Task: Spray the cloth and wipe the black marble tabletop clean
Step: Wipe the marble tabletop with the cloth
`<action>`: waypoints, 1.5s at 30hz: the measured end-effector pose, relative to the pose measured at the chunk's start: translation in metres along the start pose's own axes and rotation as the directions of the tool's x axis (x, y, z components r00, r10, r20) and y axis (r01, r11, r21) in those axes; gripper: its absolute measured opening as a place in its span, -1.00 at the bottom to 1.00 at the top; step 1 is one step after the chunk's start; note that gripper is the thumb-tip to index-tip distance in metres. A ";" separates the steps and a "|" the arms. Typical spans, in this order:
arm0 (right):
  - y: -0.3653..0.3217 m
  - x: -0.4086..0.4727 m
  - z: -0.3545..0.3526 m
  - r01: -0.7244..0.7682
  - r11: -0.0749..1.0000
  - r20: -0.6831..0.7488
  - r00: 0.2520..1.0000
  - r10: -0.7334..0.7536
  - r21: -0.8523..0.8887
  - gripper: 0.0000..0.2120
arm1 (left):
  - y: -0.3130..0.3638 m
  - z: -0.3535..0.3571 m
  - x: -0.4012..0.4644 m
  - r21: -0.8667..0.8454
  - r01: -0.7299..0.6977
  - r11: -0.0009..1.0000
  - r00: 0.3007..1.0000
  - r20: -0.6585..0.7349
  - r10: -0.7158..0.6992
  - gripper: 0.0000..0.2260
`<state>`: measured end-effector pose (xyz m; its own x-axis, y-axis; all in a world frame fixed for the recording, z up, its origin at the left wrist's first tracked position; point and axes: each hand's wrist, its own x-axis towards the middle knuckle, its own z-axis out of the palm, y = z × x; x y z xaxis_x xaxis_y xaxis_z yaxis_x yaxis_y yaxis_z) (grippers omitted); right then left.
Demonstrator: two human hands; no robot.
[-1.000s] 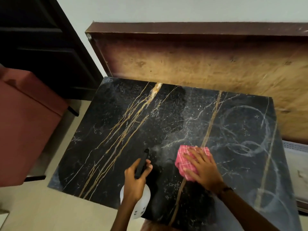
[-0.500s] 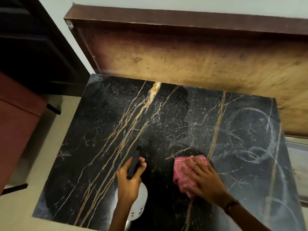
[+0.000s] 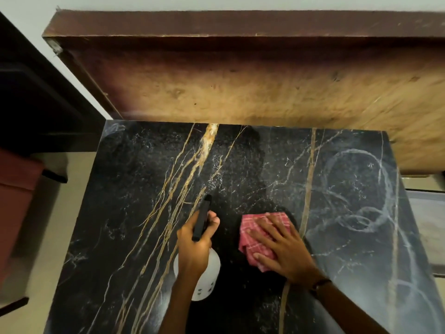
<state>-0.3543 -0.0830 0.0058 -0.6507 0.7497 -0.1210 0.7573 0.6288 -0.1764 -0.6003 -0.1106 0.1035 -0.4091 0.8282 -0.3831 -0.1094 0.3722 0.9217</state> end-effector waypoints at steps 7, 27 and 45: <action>0.062 0.074 -0.026 -0.350 0.935 -0.051 0.934 0.353 0.057 -0.38 | 0.010 0.022 0.029 0.025 -0.030 0.999 0.999 0.044 0.029 -0.92; 0.088 0.228 -0.035 -0.296 0.952 -0.165 0.938 0.306 0.083 -0.44 | 0.044 0.080 0.110 0.142 -0.191 0.971 0.976 0.131 0.172 -0.87; 0.085 0.235 -0.034 -0.039 0.996 -0.214 0.975 0.055 0.081 -0.45 | 0.047 0.103 0.112 0.167 -0.226 0.960 0.972 0.104 0.211 -0.96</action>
<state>-0.4413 0.1535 -0.0041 -0.5806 0.8101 0.0812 0.7750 0.5805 -0.2497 -0.5586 0.0429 0.0977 -0.3262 0.9271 -0.1847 0.1385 0.2401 0.9608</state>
